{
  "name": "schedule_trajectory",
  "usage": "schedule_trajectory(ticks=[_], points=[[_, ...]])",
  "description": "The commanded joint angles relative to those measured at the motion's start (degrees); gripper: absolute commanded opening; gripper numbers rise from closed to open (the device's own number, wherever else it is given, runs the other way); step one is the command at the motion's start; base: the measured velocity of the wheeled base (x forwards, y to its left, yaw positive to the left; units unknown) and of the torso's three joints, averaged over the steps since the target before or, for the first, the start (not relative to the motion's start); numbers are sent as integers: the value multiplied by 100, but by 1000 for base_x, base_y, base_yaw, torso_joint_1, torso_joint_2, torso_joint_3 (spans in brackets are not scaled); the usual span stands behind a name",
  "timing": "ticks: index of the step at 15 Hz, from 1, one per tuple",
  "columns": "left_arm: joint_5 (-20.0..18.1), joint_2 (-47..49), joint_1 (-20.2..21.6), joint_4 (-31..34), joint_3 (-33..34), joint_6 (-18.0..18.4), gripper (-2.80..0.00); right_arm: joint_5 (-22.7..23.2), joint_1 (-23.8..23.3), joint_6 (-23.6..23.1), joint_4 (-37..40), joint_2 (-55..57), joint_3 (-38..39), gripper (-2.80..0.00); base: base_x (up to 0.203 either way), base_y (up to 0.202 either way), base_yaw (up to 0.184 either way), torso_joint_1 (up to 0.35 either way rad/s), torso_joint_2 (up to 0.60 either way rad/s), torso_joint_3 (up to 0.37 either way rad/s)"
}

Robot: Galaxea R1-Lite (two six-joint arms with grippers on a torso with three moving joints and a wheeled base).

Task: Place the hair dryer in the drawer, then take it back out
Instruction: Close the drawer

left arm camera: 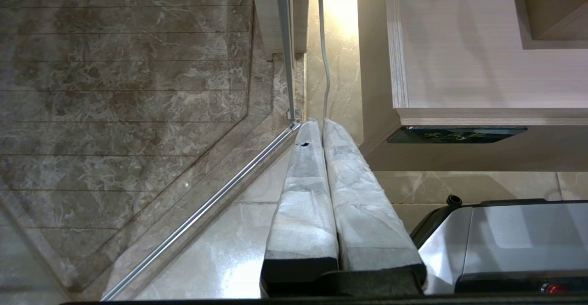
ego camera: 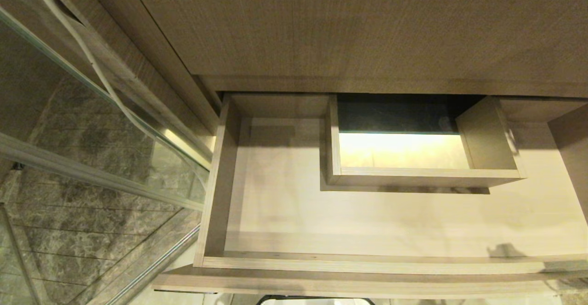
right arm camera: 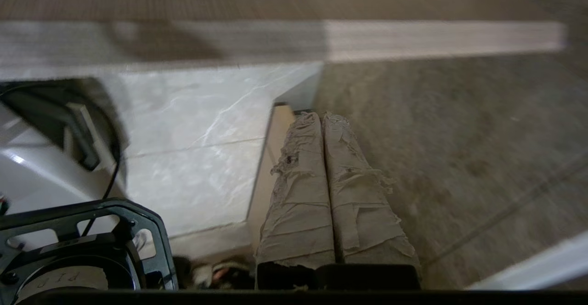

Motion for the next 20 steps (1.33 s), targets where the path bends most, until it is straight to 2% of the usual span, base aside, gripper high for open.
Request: schedule_trajectory(ticks=[1,5,8,12,13,17,20], points=[[2,-2,1,-1,9,-1,-280,77,-15,-190,42,909,-170,-280,0,0,0,0,0,0],[2,-2,1,-1,9,-1,-280,47,-161,-994,128,1686,-458,-280,0,0,0,0,0,0],[2,-2,1,-1,9,-1,-280,-232,-178,-1259,135,2019,-555,-280,0,0,0,0,0,0],[2,-2,1,-1,0,-1,-280,-240,-174,-1300,11,2386,-572,-280,0,0,0,0,0,0],[2,-2,1,-1,9,-1,-280,-215,-171,-1292,-232,2477,-644,-280,0,0,0,0,0,0],[2,-2,1,-1,9,-1,-280,413,-179,-1277,-870,2479,-930,-280,0,0,0,0,0,0],[2,-2,1,-1,9,-1,-280,1182,-180,-1200,-1525,2399,-1144,-280,0,0,0,0,0,0]])
